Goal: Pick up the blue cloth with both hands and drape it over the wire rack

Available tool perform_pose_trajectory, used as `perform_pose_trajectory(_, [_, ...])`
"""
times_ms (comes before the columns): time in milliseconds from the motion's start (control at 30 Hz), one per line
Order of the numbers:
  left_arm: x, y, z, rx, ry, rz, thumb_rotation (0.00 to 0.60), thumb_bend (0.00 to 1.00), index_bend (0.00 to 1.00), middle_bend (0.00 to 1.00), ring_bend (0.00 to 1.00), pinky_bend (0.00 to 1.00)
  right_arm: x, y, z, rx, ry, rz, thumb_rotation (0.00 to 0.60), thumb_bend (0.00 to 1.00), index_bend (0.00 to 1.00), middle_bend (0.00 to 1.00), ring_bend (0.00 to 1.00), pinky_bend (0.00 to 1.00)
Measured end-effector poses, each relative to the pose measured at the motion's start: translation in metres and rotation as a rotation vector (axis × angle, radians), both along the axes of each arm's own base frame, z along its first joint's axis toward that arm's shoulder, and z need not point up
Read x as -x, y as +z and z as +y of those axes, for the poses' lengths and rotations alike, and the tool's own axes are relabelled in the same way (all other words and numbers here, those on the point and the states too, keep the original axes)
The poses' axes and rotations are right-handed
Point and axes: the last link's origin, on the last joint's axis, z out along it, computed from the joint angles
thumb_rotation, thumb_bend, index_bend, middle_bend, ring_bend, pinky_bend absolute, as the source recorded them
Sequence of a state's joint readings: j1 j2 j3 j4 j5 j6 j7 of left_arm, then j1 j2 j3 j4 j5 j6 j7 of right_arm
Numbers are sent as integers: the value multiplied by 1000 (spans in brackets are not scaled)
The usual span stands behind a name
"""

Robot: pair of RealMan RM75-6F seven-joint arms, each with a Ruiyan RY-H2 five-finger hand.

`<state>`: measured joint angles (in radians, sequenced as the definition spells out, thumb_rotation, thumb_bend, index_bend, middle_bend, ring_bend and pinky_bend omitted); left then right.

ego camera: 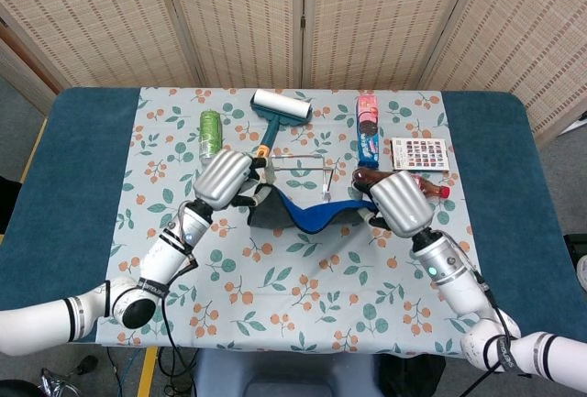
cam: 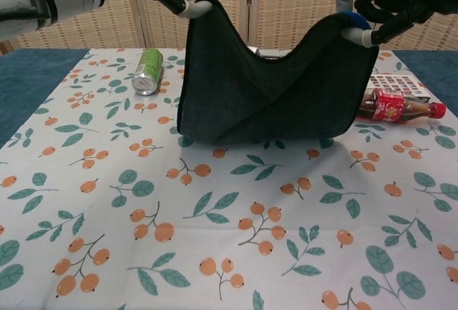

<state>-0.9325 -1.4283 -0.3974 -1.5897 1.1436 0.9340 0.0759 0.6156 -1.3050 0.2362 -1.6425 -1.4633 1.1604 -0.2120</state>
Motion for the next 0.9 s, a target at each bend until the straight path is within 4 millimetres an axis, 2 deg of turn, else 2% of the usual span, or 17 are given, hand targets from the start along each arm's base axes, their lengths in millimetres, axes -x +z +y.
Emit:
perform_pose_trajectory(200, [2, 3, 10, -19, 32, -6, 600, 460, 620, 1000, 975, 1000, -4, 5, -12, 18, -3, -9, 600, 444, 680, 862, 879, 1000])
perform_pose_trajectory(400, [1, 10, 33, -68, 87, -14, 600, 461, 623, 1000, 974, 1000, -11, 8, -31, 43, -21, -16, 600, 444, 680, 862, 879, 1000])
perform_pose_trajectory(633, [5, 21, 67, -137, 175, 17, 600, 460, 622, 1000, 967, 1000, -24, 4, -58, 56, -40, -16, 600, 444, 680, 861, 879, 1000])
perform_pose_trajectory(900, [15, 23, 90, -163, 262, 43, 600, 460, 622, 1000, 967, 1000, -36, -4, -86, 73, -68, 26, 600, 449, 680, 860, 879, 1000])
